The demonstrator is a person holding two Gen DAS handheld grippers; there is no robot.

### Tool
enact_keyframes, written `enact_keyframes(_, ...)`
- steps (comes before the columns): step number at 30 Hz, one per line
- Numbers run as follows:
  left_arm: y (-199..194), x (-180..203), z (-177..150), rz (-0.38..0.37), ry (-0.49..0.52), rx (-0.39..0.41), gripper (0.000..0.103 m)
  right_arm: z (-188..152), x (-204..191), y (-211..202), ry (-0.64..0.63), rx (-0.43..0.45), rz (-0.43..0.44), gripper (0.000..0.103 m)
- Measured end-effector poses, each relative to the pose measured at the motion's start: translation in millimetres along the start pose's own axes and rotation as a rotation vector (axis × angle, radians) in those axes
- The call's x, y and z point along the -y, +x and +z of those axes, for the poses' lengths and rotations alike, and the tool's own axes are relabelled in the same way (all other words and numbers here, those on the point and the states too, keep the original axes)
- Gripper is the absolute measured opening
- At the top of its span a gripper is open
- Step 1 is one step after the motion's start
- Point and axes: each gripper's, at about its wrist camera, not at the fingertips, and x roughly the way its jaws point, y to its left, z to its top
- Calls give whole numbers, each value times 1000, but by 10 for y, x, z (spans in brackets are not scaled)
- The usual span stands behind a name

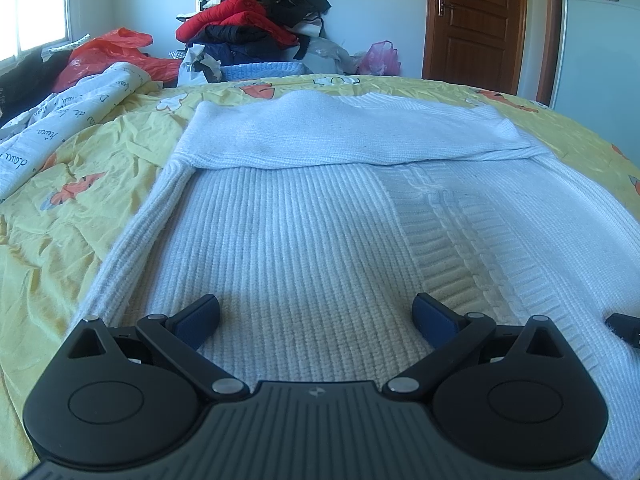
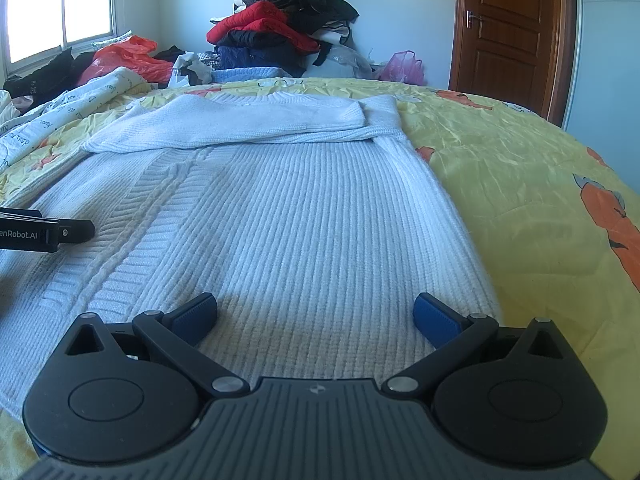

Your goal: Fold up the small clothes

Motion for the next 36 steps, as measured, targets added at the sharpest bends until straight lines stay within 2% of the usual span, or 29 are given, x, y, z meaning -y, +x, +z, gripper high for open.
enact_keyframes(5, -11, -2, -5, 8, -3, 1, 103, -1, 2, -1, 0, 0, 0, 101)
enact_keyframes(10, -192, 90, -118, 81, -35, -5, 103, 0, -3, 2, 2, -2, 1, 101)
enact_keyframes(19, -684, 131, -547, 47, -54, 13, 103, 6, 4, 1, 3, -1, 2, 101)
enact_keyframes(23, -758, 176, -629, 54, -13, 21, 103, 9, 1, 3, 4, -2, 3, 101)
enact_keyframes(36, -970, 108, -837, 32, -13, 25, 103, 8, 5, 6, 3, -1, 3, 101)
